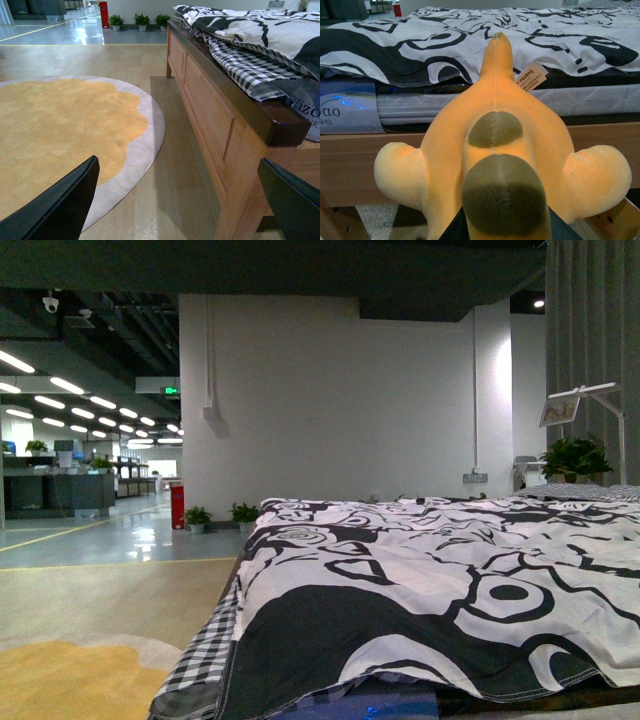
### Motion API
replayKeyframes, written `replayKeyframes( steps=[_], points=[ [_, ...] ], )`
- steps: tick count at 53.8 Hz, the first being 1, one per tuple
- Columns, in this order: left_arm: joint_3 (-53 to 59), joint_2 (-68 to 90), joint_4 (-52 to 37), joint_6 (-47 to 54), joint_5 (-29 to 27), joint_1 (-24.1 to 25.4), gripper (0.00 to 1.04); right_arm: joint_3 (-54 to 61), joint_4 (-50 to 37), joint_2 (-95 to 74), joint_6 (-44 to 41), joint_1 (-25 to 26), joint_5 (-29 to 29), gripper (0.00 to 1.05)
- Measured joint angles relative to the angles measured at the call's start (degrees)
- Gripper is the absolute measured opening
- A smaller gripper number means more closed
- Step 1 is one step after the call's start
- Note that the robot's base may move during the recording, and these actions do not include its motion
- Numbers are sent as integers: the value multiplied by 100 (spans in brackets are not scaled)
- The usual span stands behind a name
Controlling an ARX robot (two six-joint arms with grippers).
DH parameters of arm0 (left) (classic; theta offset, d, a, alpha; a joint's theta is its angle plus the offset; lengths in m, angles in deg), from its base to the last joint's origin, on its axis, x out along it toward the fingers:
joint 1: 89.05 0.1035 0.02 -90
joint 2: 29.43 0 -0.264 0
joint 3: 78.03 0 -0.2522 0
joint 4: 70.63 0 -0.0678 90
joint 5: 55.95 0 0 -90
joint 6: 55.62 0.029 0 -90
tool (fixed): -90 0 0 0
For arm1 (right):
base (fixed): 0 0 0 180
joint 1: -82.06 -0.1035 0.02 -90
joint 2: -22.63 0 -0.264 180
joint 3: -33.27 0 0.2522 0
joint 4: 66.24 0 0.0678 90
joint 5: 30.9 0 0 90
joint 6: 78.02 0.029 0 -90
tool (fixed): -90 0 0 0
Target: Put away toys
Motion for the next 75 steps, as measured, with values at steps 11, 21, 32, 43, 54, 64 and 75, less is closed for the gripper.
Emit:
replayKeyframes(
  steps=[11, 21, 32, 43, 54, 64, 75],
  points=[
    [0, 0, 0, 0, -15, 2, 98, 0, 0, -2, 0, -20, 37, 7],
    [0, 0, 0, 0, 4, 0, 98, 0, 0, 0, -2, -20, -48, 7],
    [0, 0, 0, 0, 2, 0, 98, 0, 0, -2, -2, -20, -20, 7],
    [0, 0, 0, 0, 2, 0, 98, 0, 0, 0, -2, -20, -20, 7],
    [0, 7, 0, 0, -2, 0, 98, 0, 0, -4, -2, -22, -22, 7],
    [0, 0, 0, 0, 4, 2, 98, 0, 0, -4, -2, -22, -22, 7],
    [0, 2, 0, 0, 2, 0, 98, 0, 0, -4, -2, -22, -22, 7]
  ],
)
